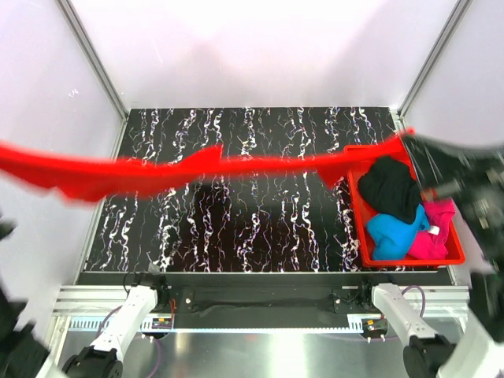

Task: Fold and stack the t-shirts
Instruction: Flatten the tshirt out

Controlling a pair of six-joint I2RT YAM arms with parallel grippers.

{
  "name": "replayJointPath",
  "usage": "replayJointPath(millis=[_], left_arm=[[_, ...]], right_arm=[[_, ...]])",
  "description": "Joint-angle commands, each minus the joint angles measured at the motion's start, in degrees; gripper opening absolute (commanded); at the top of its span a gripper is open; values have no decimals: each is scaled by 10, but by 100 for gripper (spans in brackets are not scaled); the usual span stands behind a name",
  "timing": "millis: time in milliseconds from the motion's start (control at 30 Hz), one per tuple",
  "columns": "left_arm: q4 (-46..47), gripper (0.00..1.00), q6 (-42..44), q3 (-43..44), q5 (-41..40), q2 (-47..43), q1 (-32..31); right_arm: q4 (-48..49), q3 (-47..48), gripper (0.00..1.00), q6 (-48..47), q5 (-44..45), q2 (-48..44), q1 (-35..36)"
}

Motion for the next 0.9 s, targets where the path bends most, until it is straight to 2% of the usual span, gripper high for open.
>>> replayJointPath(millis=[0,167,267,333,433,533,667,767,867], left_arm=[[-95,0,-4,39,11,19,1],[-94,0,3,56,-10,-2,0],[-90,0,12,65,-6,18,0],[-75,0,20,38,-3,46,0],[-36,0,38,-24,14,84,0],[33,0,62,-100,33,142,0],[96,0,80,-153,43,238,0],[202,0,88,-211,37,307,0],[273,0,93,-206,17,398,2]], right_arm=[[-51,-7,0,24,-25,-17,0],[-109,67,0,25,-24,-28,0],[-120,79,0,16,3,-16,0],[-103,59,0,11,14,-1,0],[-53,-6,0,9,31,29,0],[45,-115,0,25,27,52,0],[205,-261,0,38,19,109,0],[288,-305,0,31,28,181,0],[357,-311,0,18,51,268,-1]])
